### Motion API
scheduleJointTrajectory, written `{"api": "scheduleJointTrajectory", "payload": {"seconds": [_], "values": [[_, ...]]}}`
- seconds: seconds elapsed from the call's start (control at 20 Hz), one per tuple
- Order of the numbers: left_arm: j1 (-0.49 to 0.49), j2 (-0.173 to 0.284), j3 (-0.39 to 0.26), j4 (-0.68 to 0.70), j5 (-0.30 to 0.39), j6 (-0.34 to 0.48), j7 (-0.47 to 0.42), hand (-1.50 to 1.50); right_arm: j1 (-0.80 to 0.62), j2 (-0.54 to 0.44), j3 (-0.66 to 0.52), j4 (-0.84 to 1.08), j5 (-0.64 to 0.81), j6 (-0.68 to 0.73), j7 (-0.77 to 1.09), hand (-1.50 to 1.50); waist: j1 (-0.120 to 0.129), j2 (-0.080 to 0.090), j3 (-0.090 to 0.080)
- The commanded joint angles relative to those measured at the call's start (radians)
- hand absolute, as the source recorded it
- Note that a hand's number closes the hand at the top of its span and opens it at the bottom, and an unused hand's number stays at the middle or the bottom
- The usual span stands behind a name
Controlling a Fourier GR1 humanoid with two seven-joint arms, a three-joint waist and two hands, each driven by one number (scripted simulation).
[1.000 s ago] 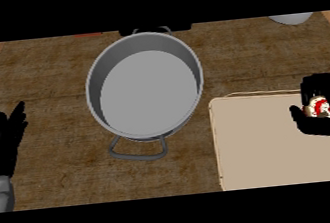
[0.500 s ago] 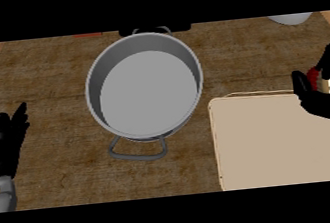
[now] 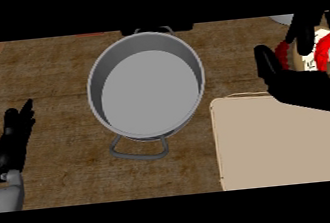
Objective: Pick the cupcake from the tray and place it in the pot
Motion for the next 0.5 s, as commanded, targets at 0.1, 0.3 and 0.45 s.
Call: {"api": "scheduleJointTrajectory", "payload": {"seconds": [0.1, 0.3, 0.45], "values": [[0.063, -0.015, -0.011, -0.068, 0.001, -0.014, 0.004, 0.0, -0.22, 0.133, 0.102, 0.204, 0.045, 0.02, 0.149, 1.5, 0.01, 0.001, 0.001], [0.012, 0.001, 0.018, -0.034, 0.015, -0.025, 0.008, 0.0, -0.359, 0.227, 0.11, 0.341, 0.047, 0.027, 0.22, 1.5, 0.006, 0.001, 0.001], [-0.044, 0.022, 0.047, 0.034, 0.026, -0.04, -0.003, 0.0, -0.35, 0.276, 0.146, 0.478, 0.096, -0.051, 0.138, 1.5, 0.004, 0.005, 0.001]]}}
